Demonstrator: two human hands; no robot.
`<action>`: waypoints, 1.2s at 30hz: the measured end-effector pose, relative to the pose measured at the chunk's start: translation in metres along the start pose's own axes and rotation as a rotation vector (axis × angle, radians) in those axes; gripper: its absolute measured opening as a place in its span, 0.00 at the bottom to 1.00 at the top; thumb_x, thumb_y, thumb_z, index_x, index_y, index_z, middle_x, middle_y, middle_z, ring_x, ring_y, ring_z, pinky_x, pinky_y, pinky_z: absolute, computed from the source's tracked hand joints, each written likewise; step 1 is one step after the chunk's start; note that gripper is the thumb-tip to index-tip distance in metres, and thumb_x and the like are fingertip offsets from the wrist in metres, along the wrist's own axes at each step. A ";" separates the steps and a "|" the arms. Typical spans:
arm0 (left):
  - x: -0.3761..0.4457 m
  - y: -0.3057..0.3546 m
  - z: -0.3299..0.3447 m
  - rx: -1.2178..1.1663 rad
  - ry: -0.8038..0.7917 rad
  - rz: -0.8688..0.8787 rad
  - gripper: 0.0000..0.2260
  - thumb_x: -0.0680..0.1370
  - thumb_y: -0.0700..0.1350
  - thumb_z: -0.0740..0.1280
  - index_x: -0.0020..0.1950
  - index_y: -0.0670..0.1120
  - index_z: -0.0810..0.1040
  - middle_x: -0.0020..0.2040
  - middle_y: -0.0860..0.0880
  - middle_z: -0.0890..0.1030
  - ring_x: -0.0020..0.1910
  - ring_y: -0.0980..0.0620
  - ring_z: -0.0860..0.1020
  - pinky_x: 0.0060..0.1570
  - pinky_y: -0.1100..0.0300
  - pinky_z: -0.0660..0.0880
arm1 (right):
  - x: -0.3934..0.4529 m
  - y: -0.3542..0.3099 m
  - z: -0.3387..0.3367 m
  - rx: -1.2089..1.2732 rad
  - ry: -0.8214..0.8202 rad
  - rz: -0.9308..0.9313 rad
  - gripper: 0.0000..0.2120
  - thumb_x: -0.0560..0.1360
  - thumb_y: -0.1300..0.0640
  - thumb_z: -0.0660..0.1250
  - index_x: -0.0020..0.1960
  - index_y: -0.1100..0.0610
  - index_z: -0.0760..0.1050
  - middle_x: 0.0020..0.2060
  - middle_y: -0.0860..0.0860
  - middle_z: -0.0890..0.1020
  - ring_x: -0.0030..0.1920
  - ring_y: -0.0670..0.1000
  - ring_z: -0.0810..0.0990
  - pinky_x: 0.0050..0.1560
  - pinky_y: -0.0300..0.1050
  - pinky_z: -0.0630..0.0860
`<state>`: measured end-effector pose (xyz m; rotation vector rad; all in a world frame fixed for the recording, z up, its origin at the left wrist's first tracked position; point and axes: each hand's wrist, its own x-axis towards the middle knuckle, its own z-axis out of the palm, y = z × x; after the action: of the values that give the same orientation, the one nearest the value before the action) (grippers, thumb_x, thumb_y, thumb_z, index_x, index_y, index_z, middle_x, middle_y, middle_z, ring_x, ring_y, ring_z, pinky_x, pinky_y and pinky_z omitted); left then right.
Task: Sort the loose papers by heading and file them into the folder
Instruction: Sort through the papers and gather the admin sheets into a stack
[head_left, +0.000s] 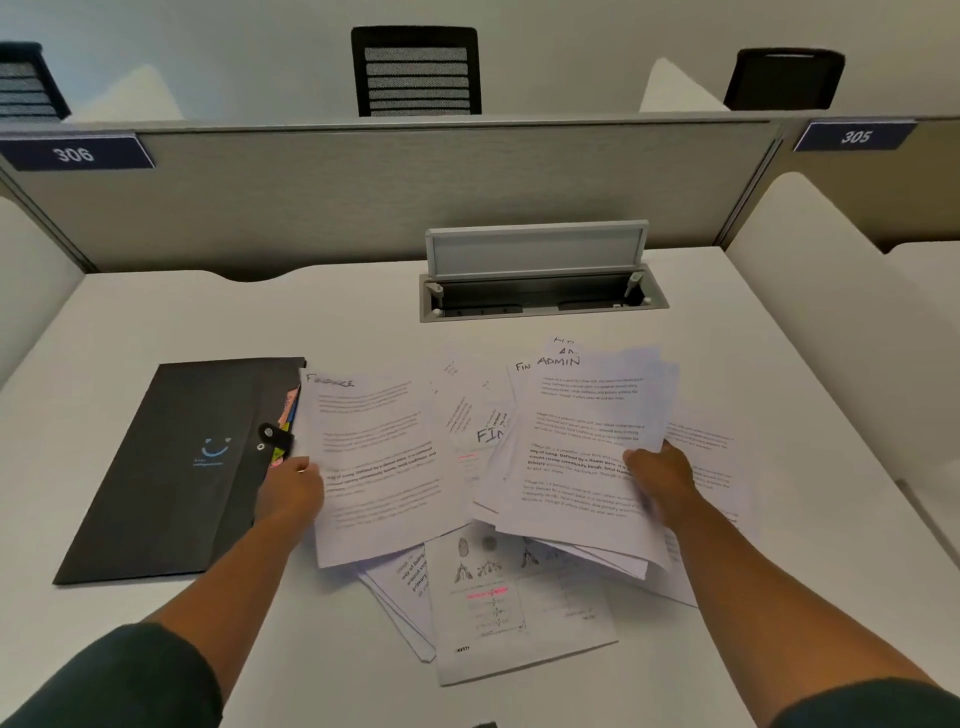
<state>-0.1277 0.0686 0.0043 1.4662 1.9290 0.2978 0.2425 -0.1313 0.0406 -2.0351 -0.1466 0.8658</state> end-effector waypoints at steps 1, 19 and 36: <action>-0.002 0.001 0.003 -0.044 -0.043 0.023 0.14 0.83 0.44 0.58 0.64 0.43 0.78 0.61 0.41 0.79 0.54 0.41 0.76 0.52 0.49 0.73 | 0.000 0.001 0.000 0.019 0.000 0.010 0.19 0.77 0.64 0.63 0.68 0.58 0.72 0.61 0.55 0.79 0.51 0.54 0.77 0.53 0.43 0.73; -0.074 0.034 0.068 0.013 -0.341 0.112 0.15 0.69 0.52 0.78 0.40 0.48 0.73 0.43 0.47 0.78 0.38 0.52 0.75 0.39 0.58 0.71 | -0.014 0.011 -0.003 -0.018 -0.014 0.043 0.19 0.78 0.65 0.62 0.68 0.58 0.71 0.61 0.56 0.78 0.50 0.55 0.76 0.50 0.44 0.73; -0.105 0.028 0.090 -0.054 -0.348 0.162 0.11 0.76 0.46 0.69 0.58 0.48 0.77 0.55 0.50 0.82 0.49 0.51 0.80 0.46 0.58 0.77 | -0.029 0.022 -0.007 -0.068 -0.024 0.021 0.18 0.77 0.64 0.61 0.67 0.58 0.71 0.61 0.57 0.78 0.51 0.55 0.75 0.51 0.46 0.72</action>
<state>-0.0362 -0.0374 -0.0068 1.5286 1.5195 0.1528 0.2206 -0.1610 0.0411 -2.0930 -0.1710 0.9099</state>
